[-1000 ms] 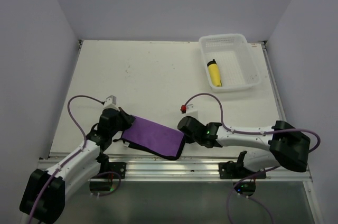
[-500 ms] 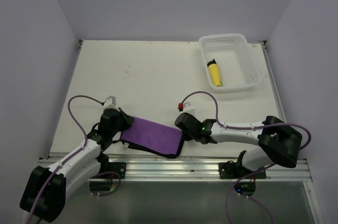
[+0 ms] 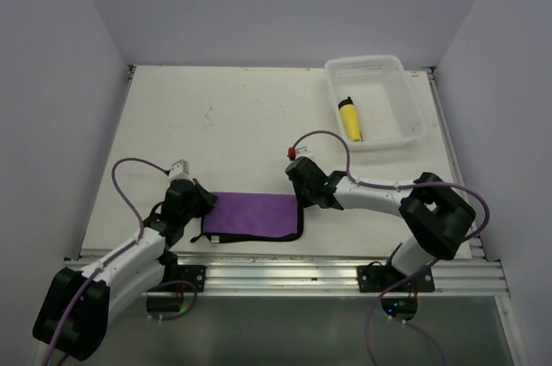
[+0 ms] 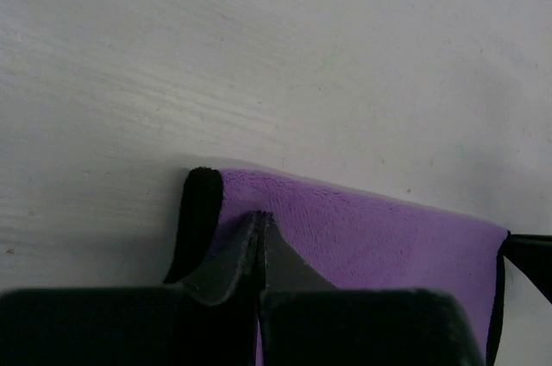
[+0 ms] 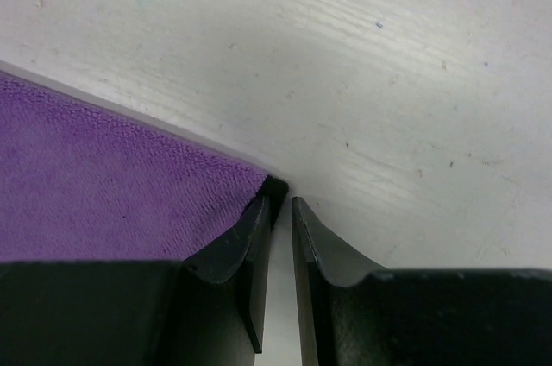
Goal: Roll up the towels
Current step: Fold the towel
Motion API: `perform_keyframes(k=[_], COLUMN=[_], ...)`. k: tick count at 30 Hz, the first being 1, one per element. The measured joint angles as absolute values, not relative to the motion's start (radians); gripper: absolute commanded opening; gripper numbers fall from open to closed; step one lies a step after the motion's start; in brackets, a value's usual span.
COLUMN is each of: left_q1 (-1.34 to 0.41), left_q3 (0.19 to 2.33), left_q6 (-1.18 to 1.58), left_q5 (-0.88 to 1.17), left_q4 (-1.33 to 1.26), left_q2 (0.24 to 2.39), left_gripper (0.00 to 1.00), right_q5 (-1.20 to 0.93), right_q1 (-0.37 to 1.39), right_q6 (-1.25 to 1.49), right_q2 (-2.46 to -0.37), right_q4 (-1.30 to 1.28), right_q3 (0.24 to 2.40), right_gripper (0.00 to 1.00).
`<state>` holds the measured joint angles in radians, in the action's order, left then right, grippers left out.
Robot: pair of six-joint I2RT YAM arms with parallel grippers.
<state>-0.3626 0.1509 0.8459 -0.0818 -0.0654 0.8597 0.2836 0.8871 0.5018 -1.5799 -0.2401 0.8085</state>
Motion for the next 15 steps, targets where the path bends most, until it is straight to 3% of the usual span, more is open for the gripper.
perform_keyframes(k=[5,12,15], left_q1=[-0.363,-0.364,-0.368], left_q3=[0.141,0.127,0.117], left_q6=[0.847,0.855,0.863], left_q5=[-0.076,-0.073,-0.071], left_q4=[-0.073,-0.102,-0.122], left_q2=[0.889,0.89,0.89], left_gripper=[0.0,0.0,0.0], right_q5=[0.245,0.236,0.238], right_q1=[0.857,0.814,0.81], right_q6=[0.448,0.392,0.384], right_q2=[-1.652,-1.681,-1.66], right_q4=[-0.238,-0.276,-0.29], right_q3=[0.89,0.985,0.997], right_gripper=[0.21,0.43,0.46])
